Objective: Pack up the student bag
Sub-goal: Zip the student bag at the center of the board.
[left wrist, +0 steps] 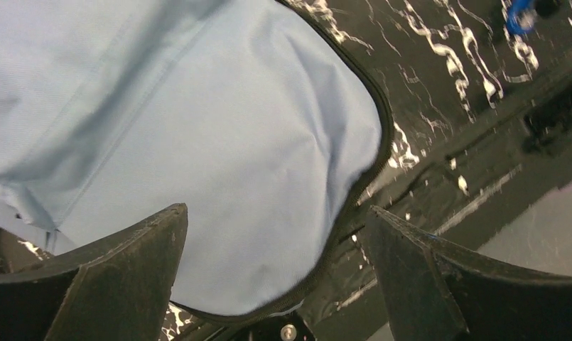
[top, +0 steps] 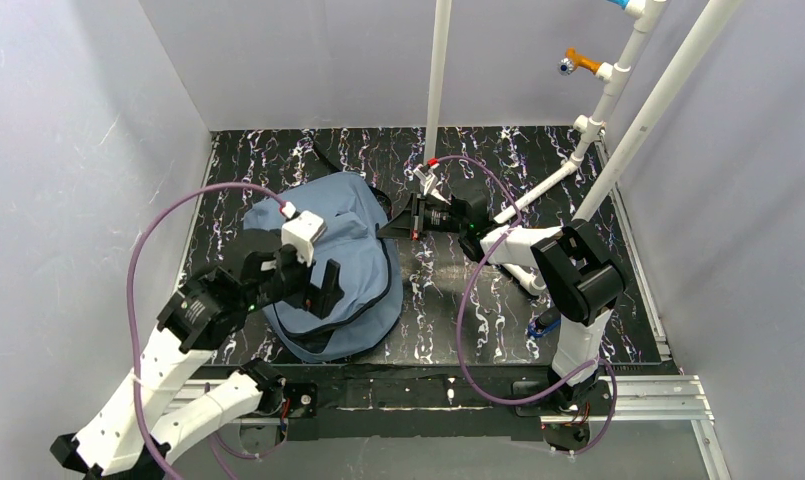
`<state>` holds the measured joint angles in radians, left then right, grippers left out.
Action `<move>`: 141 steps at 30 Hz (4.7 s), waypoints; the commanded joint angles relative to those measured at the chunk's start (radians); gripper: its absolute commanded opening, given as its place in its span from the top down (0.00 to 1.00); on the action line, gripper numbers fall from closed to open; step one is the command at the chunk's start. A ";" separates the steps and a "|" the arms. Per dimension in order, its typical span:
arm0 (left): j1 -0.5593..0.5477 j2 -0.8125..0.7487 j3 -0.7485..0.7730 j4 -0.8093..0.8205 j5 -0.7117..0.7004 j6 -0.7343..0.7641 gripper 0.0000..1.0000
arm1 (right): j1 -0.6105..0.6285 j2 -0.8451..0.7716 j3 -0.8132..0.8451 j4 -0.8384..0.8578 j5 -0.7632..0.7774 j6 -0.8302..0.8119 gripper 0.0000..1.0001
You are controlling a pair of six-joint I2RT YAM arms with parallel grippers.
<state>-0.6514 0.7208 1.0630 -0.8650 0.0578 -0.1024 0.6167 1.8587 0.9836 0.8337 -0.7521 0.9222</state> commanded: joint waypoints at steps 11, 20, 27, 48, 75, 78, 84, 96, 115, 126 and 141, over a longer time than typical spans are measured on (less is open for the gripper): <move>0.003 0.669 0.306 0.374 -0.400 -0.224 0.17 | 0.012 -0.082 -0.030 0.073 -0.002 -0.043 0.99; 0.130 0.903 0.227 0.610 -0.409 -0.174 0.61 | 0.032 -0.147 -0.139 0.090 -0.001 -0.070 0.99; 0.192 1.020 0.204 0.683 -0.370 -0.138 0.74 | 0.169 -0.263 -0.313 0.085 0.067 -0.092 0.99; 0.315 0.585 0.248 0.376 0.170 -0.207 0.28 | 0.169 -0.322 -0.131 -0.183 0.174 -0.072 0.99; 0.323 0.504 -0.158 0.688 0.288 -0.407 0.48 | -0.008 -0.096 0.153 -0.429 0.082 -0.306 0.99; 0.330 0.567 -0.103 0.586 0.277 -0.332 0.46 | -0.009 -0.087 0.174 -0.451 0.083 -0.312 0.99; 0.360 0.627 -0.195 0.688 0.146 -0.394 0.51 | -0.007 -0.165 0.087 -0.450 0.117 -0.293 0.99; 0.385 0.752 -0.202 0.881 0.158 -0.447 0.56 | 0.307 -0.468 -0.360 -0.223 0.298 -0.116 0.99; 0.366 -0.040 -0.336 0.461 0.698 -0.330 0.41 | 0.202 -0.383 -0.085 -0.461 0.119 -0.054 0.99; 0.335 -0.146 -0.298 0.132 0.382 -0.600 0.25 | 0.066 -0.269 0.009 -0.224 0.048 0.225 0.99; -0.304 0.156 -0.274 0.460 -0.088 -0.256 0.26 | 0.032 -0.123 0.193 -0.220 0.021 0.247 0.99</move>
<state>-0.8474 0.7845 0.7071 -0.4355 0.3222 -0.5087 0.6491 1.7565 1.1301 0.5079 -0.7181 1.1481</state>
